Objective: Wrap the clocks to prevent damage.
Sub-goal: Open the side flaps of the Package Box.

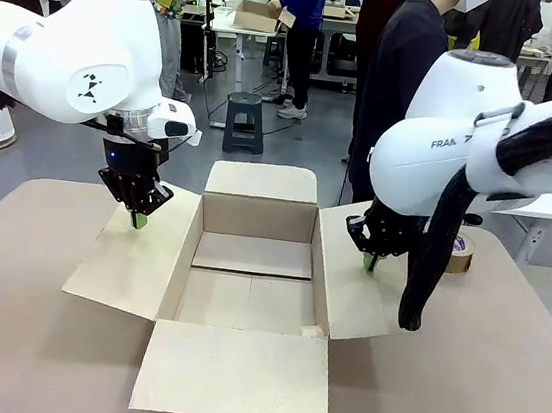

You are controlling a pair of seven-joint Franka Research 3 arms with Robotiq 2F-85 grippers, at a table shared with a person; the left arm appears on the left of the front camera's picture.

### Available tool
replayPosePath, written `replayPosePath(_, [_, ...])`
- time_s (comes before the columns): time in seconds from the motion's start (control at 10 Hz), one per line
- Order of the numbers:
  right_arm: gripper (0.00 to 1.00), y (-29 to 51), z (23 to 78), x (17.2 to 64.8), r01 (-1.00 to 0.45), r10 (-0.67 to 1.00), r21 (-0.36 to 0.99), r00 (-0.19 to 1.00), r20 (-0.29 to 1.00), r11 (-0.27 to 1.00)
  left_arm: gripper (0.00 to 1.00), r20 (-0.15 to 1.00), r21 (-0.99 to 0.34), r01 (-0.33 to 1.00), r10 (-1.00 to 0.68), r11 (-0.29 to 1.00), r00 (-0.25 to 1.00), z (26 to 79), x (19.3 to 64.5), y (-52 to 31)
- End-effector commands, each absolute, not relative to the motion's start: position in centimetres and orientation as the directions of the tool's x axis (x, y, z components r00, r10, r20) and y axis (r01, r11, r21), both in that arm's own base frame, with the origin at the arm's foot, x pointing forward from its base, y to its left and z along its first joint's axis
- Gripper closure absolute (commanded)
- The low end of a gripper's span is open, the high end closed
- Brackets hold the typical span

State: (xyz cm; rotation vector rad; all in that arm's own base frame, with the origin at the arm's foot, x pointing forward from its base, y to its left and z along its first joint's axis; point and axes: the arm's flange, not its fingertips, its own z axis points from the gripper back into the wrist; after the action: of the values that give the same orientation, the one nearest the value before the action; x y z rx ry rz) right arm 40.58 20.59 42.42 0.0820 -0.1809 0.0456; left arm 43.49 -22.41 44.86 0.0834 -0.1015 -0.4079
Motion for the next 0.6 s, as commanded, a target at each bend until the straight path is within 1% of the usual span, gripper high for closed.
replayPosePath(0.0, [0.99, 21.5, 40.5, 42.6, -0.017, 0.01, 0.04, 0.985, 0.171, 0.999, 1.0, 0.077, 0.104, 0.299, -0.307, 0.949, 0.948, 44.2, 43.8, -22.3])
replayPosePath(0.1, [0.99, 21.2, 39.6, 42.9, -0.013, 0.008, 0.03, 0.987, 0.16, 0.999, 1.0, 0.074, 0.144, 0.243, -0.256, 0.959, 0.964, 43.5, 43.9, -22.0])
replayPosePath(0.3, [0.99, 20.4, 37.4, 42.5, -0.009, 0.007, 0.014, 0.989, 0.145, 1.0, 1.0, 0.061, 0.201, 0.208, -0.225, 0.957, 0.973, 41.8, 44.3, -22.0])
replayPosePath(0.5, [0.99, 19.9, 35.7, 41.4, -0.022, 0.02, 0.016, 0.99, 0.142, 1.0, 1.0, 0.085, 0.154, 0.181, -0.196, 0.971, 0.977, 40.4, 44.9, -21.3])
